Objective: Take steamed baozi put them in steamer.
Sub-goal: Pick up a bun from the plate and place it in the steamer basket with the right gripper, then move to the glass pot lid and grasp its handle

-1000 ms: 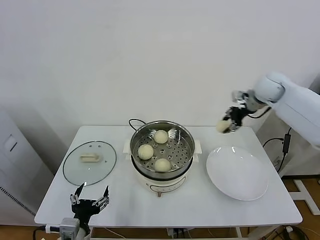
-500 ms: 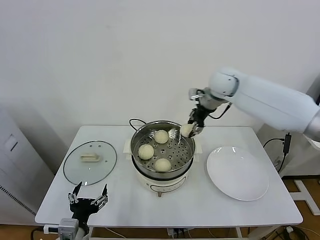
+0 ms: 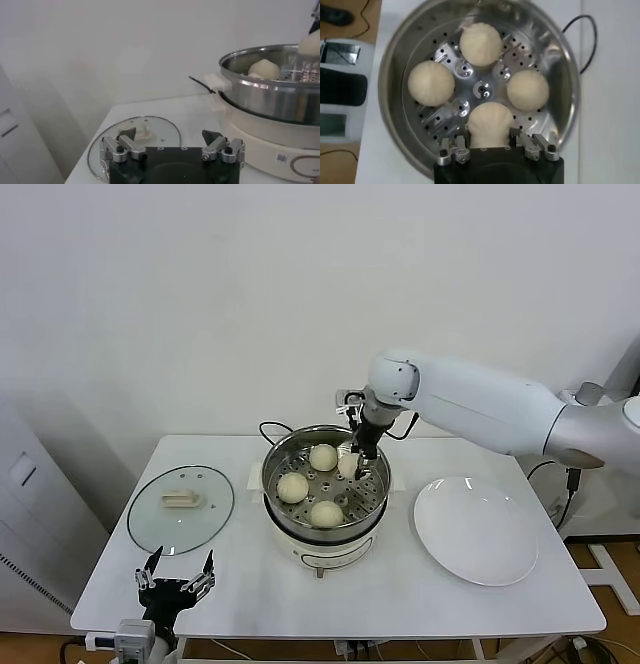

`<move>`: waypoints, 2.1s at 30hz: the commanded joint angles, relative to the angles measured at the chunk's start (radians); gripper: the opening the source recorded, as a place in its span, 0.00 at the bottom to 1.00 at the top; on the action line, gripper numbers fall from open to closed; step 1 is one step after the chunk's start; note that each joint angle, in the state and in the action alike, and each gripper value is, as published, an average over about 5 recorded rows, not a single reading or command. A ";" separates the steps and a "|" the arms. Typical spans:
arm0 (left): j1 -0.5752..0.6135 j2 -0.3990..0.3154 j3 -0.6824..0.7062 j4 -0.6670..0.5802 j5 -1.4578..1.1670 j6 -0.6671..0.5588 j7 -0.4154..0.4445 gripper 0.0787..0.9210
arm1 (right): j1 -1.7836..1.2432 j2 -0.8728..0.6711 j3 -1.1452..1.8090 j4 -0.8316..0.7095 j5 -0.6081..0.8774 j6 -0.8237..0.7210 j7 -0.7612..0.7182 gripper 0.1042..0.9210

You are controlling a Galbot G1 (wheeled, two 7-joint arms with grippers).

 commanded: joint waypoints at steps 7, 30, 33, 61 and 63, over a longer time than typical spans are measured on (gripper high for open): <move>-0.003 -0.030 0.006 0.007 -0.003 0.002 0.001 0.88 | -0.065 0.028 0.001 -0.017 -0.090 -0.011 0.032 0.46; 0.001 -0.048 0.010 -0.007 -0.017 0.011 0.013 0.88 | -0.103 -0.161 0.339 0.057 -0.073 0.005 0.038 0.88; 0.010 -0.045 0.003 -0.008 -0.030 0.002 0.016 0.88 | -0.167 -0.211 0.483 0.084 -0.043 0.035 0.070 0.88; -0.136 -0.010 -0.023 0.100 0.019 -0.159 -0.016 0.88 | -1.532 -0.023 1.921 0.354 0.218 0.576 0.778 0.88; -0.166 -0.006 -0.032 0.124 0.093 -0.164 -0.010 0.88 | -1.601 0.038 1.939 0.363 0.234 0.606 0.827 0.88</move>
